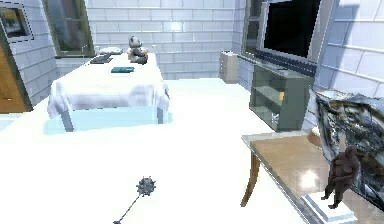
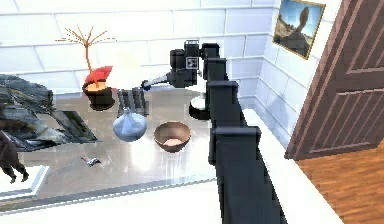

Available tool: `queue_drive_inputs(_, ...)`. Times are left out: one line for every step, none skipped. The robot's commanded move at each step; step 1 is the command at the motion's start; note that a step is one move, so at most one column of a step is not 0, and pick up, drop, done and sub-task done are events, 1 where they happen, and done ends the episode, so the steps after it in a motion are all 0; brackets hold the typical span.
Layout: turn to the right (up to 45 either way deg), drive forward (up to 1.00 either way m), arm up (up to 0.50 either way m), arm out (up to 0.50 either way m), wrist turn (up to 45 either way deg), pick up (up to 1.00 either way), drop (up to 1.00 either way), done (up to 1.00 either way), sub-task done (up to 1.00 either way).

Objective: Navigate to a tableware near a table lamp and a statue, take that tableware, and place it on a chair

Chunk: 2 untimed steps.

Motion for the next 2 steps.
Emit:
queue_drive_inputs(0.0, 0.00, -0.30, 0.00, 0.0, 0.00, 0.00, 0.00, 0.00)
queue_drive_inputs(0.0, 0.00, 0.00, 0.00, 0.0, 1.00, 0.00, 0.00, 0.00)
